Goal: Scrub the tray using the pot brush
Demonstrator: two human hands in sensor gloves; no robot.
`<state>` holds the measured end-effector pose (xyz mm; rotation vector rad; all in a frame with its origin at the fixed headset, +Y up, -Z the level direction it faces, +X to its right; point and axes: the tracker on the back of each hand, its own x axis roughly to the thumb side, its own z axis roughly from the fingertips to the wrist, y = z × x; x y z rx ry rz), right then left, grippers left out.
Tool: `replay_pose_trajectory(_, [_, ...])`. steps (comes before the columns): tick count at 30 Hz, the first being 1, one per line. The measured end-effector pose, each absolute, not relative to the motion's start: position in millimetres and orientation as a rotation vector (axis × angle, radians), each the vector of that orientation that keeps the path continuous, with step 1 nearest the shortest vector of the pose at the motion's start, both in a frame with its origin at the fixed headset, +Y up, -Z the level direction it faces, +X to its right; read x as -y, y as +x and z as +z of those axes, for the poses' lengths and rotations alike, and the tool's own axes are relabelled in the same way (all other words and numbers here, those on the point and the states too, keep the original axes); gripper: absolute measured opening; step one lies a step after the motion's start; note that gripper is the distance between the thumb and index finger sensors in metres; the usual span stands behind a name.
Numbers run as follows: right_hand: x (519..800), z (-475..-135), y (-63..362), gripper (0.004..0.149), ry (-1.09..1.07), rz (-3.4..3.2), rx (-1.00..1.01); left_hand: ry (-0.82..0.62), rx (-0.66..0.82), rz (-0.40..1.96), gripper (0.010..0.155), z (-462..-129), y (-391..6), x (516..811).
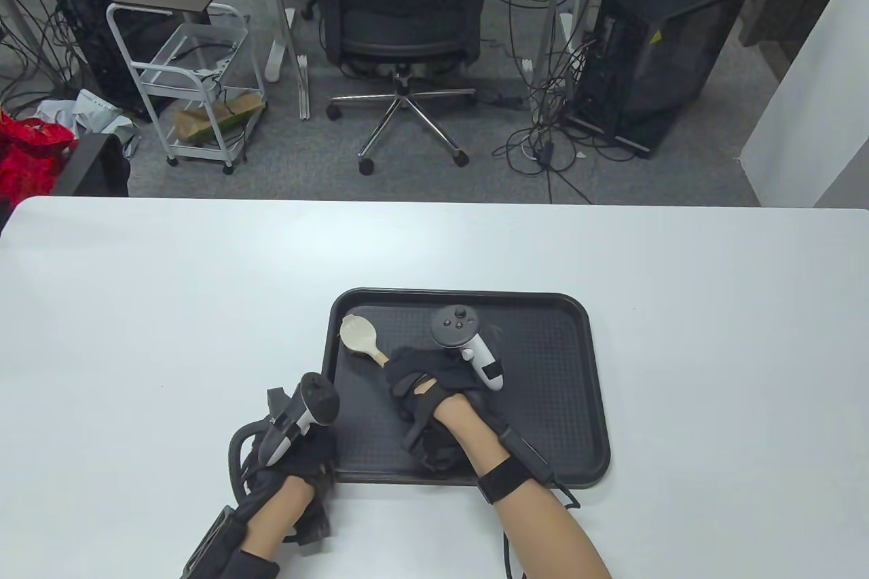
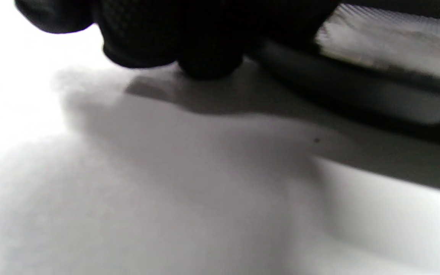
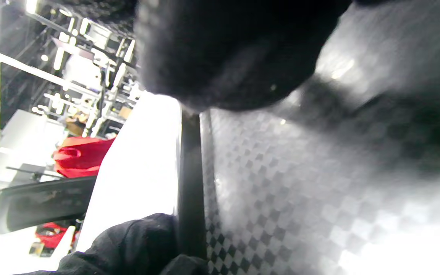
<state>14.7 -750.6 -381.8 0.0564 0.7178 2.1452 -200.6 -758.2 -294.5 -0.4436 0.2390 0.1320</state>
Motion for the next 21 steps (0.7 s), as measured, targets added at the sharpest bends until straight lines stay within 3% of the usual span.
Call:
replay_pose_trajectory(11, [734, -394, 69, 0.057, 0.005, 2.233, -0.796, -0.444, -0.240, 0.131, 0.066, -294, -200, 758])
replay_pose_trajectory(21, [723, -383, 125, 0.056, -0.125, 2.313, -0.780, -0.451, -0.241, 0.140, 0.066, -294, -200, 758])
